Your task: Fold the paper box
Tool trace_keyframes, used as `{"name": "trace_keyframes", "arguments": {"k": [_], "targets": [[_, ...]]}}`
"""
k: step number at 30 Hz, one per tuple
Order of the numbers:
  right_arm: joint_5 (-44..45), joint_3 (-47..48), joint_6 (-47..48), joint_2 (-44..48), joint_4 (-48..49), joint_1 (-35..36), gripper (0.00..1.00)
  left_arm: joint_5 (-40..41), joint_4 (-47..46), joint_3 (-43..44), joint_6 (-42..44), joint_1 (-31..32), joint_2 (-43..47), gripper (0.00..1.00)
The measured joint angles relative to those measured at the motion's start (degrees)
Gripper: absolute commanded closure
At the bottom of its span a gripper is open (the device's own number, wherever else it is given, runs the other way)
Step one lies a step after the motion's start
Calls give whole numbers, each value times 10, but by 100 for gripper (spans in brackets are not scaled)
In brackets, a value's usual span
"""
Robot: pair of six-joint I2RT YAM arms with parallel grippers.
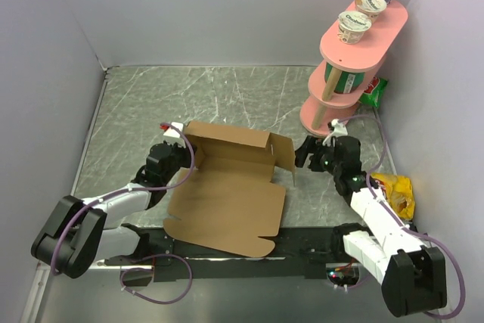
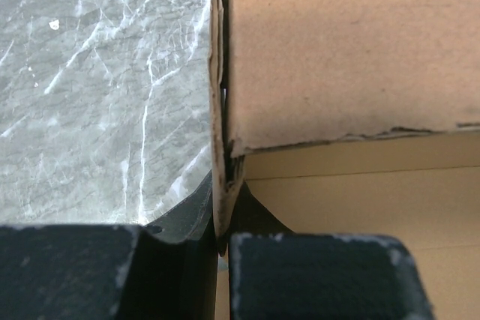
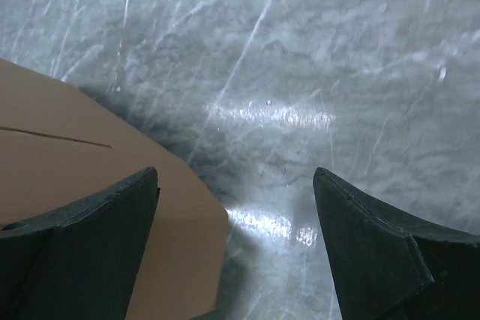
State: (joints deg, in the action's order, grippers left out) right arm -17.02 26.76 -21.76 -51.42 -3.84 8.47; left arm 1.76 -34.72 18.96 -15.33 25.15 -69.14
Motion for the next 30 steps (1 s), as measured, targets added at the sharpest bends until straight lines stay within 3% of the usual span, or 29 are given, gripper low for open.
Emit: {"name": "trace_keyframes", "arguments": {"k": [4,12,21,30], "targets": [[14,-37,-24,18,37,23,10,1,1,0,-7,0,0,95],[89,-50,-59,-9,112,144,10,7,1,0,-15,-1,-9,95],[123,-42,-53,-133,184,173,6,14,-12,0,9,-2,-25,95],[134,-65,-8,-114,235,208,0,38,-3,12,10,-4,-34,94]]}}
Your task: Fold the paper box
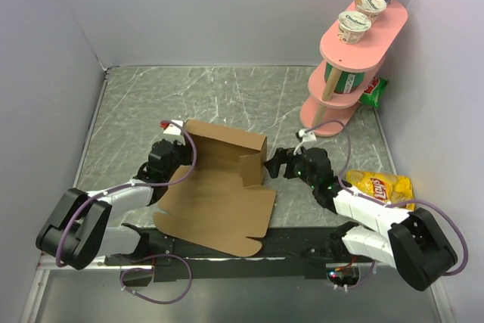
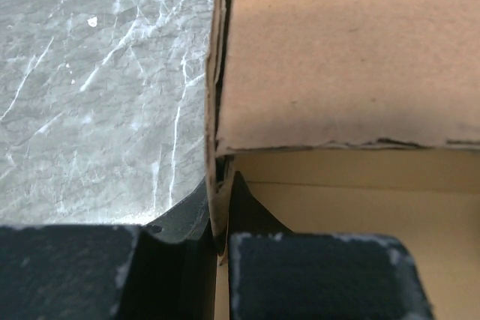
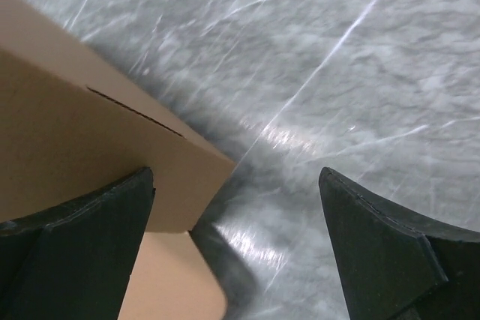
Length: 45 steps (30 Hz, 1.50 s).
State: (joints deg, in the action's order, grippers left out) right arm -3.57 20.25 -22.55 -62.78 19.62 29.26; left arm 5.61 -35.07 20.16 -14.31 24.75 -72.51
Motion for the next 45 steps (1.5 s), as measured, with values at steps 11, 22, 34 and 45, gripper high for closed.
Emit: {"name": "trace_keyframes", "arguments": {"k": [11,22,34,45], "targets": [[-80,-103,45,122,51,26,1,-63,7,17,29,-1,-16,94],[-196,-102,53,155,52,35,2,-105,7,23,31,-1,-24,94],[-153,-120,51,217,37,37,2,-133,7,23,31,0,-25,96],[13,-108,61,113,105,88,4,-120,1,23,35,10,-26,96]]}}
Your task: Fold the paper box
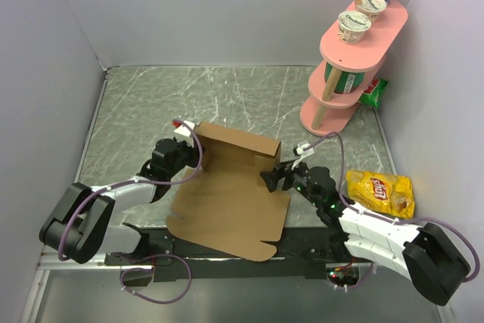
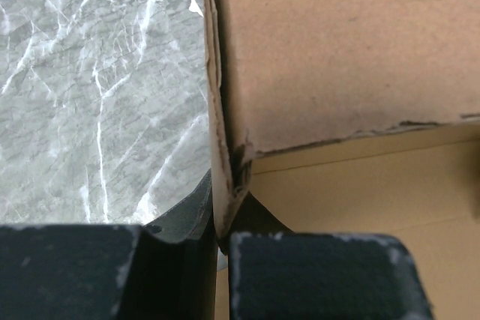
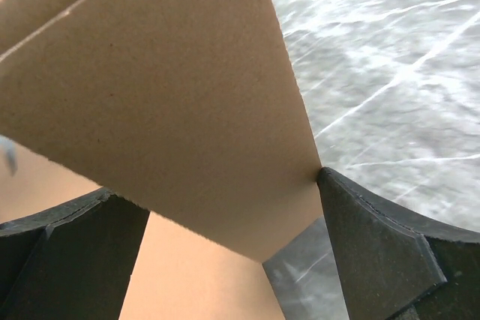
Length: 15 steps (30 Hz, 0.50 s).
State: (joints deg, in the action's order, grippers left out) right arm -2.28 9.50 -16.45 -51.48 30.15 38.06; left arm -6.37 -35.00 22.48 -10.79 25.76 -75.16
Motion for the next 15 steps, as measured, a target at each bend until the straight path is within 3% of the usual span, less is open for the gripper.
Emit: {"name": "trace_keyframes", "arguments": {"k": [8,15], "targets": [[148,10,7,-75,81,37,14,39,-2,-1,-7,29,0,96],[279,32,21,-138,127,67,51,72,-1,-1,-21,42,0,96]]}}
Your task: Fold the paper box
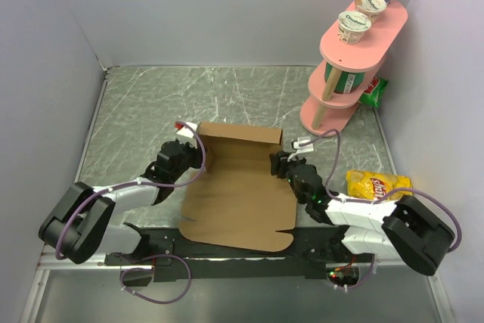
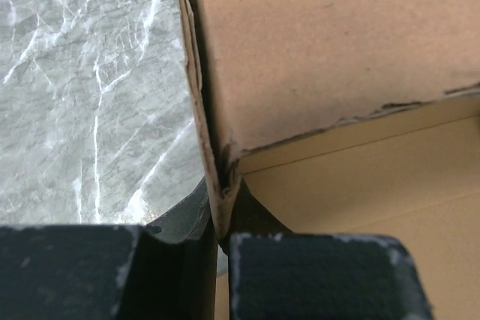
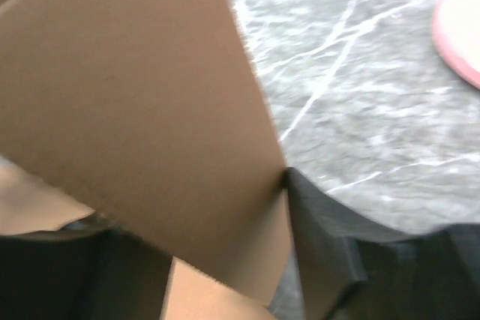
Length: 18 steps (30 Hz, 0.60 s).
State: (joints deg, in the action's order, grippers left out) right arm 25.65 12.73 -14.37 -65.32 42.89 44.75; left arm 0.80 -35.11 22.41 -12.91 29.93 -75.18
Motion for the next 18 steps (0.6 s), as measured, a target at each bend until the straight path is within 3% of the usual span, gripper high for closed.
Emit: {"name": "trace_keyframes", "arguments": {"k": [8,14,18], "targets": [[90,42,0,-62,-8,3,71,40,0,0,-3,21,0,96],[143,84,-34,-100,-44,5,100,73,4,2,-5,40,0,96],[180,115,-67,-126,-86,5,100,97,12,6,-5,53,0,96]]}}
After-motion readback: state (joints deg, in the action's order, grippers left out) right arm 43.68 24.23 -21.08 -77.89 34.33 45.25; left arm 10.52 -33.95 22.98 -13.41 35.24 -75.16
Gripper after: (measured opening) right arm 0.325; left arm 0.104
